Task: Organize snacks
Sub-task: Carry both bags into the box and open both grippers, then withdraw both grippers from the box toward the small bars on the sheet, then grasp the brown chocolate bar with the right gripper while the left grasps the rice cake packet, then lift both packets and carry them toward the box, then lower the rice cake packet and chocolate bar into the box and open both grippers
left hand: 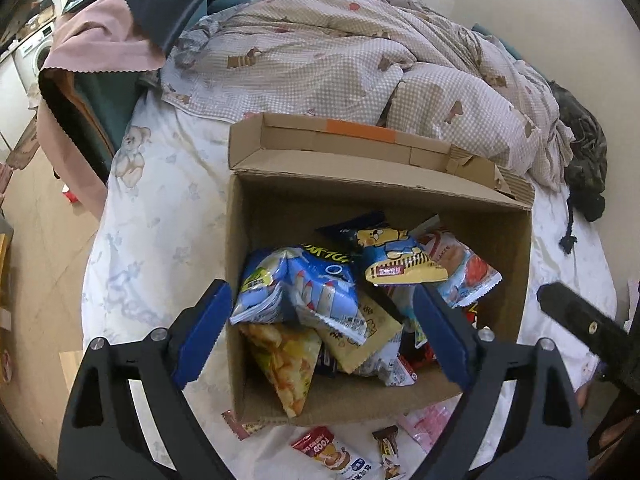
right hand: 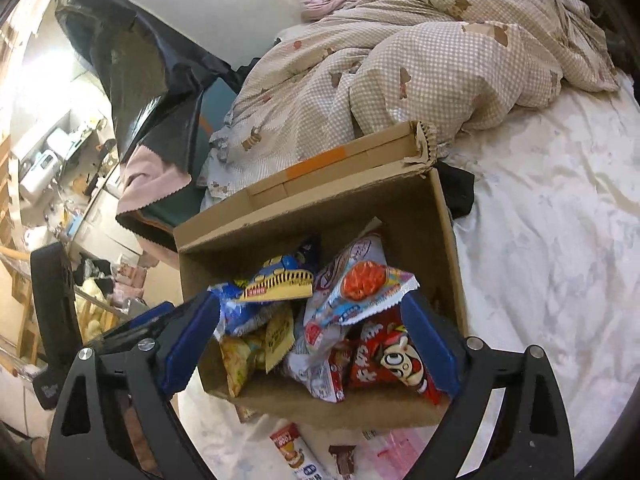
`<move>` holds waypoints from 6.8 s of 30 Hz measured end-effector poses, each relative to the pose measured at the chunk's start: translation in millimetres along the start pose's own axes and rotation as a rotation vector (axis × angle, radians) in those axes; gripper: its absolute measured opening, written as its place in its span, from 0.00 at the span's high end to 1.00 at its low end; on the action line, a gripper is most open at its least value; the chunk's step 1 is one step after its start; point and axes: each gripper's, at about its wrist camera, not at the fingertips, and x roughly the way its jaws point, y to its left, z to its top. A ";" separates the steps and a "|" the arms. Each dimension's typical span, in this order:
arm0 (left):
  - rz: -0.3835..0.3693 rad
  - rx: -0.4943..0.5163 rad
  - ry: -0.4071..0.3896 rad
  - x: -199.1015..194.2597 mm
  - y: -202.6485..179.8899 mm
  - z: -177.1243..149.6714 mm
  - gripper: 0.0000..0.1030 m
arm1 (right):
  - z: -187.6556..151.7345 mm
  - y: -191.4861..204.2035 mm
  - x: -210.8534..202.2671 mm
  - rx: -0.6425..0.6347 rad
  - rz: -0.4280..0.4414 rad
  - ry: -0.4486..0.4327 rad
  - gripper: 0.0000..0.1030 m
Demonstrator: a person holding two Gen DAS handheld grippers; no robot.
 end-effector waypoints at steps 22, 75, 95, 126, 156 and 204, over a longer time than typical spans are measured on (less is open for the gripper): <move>0.017 -0.012 -0.028 -68.5 29.1 -77.0 0.13 | -86.3 -0.2 -40.3 -0.004 -0.093 0.068 0.09; 0.083 -0.185 0.215 -24.7 62.7 -153.1 0.13 | -181.0 21.3 96.2 -0.141 -0.194 0.565 0.83; 0.137 0.011 0.389 63.2 -0.6 -199.8 0.13 | -135.1 -33.0 12.6 0.112 -0.151 0.330 0.83; 0.240 -0.015 0.255 29.4 23.8 -191.1 0.75 | -141.9 -17.4 17.3 0.039 -0.143 0.330 0.83; 0.187 0.039 -0.059 -80.3 -7.0 -109.9 0.74 | -90.2 6.0 -59.8 -0.028 -0.024 0.037 0.83; 0.192 0.004 0.025 21.1 -30.0 6.7 0.74 | 18.0 -32.2 19.7 -0.027 -0.222 0.013 0.83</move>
